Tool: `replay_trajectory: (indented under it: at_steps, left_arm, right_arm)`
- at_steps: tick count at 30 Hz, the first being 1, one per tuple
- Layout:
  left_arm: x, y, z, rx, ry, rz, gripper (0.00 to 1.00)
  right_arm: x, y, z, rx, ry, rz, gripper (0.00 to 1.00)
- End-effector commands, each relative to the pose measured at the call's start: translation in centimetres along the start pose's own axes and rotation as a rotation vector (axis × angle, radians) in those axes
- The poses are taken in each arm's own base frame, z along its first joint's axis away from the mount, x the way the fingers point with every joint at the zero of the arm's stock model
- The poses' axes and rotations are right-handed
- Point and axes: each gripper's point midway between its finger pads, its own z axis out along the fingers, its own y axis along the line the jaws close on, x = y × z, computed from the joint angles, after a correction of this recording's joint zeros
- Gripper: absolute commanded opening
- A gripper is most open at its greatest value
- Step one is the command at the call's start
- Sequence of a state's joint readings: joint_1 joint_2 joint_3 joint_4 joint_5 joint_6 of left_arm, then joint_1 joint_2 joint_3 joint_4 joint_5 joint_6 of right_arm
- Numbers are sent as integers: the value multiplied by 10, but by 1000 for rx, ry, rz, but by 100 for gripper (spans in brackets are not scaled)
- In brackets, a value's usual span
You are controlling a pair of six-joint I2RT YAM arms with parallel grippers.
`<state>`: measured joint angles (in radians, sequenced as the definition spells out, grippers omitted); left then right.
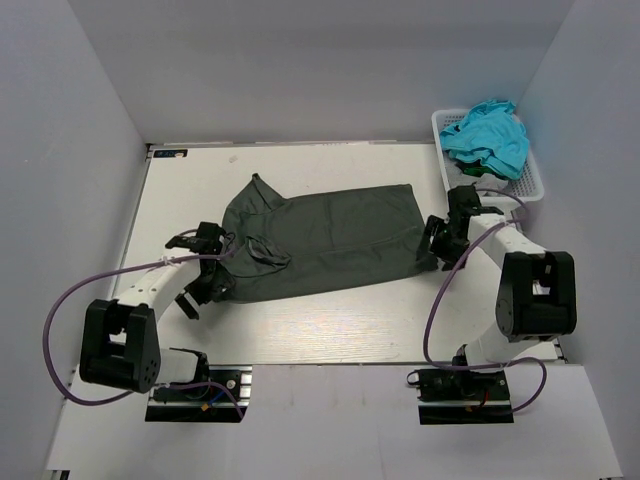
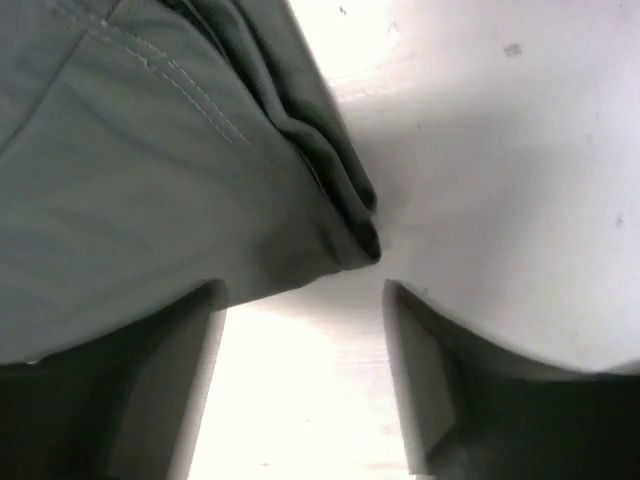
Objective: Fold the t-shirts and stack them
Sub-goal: Fold the flattened tshirt in 1/3 of the way
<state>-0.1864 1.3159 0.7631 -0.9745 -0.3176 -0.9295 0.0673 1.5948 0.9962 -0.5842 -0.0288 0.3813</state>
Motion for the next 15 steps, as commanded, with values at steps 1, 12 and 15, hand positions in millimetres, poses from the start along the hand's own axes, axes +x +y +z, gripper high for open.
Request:
replay_trajectory:
  at_steps: [1, 12, 15]
  left_arm:
    - [-8, -3, -23, 13, 1, -28, 100]
    - [-45, -120, -73, 505, -62, 274, 100]
    - [-32, -150, -72, 588, -13, 333, 100]
  right_arm:
    - [-20, 4, -25, -13, -104, -22, 89]
    - [-45, 57, -75, -258, -291, -149, 90]
    - [-39, 69, -63, -325, -259, -161, 90]
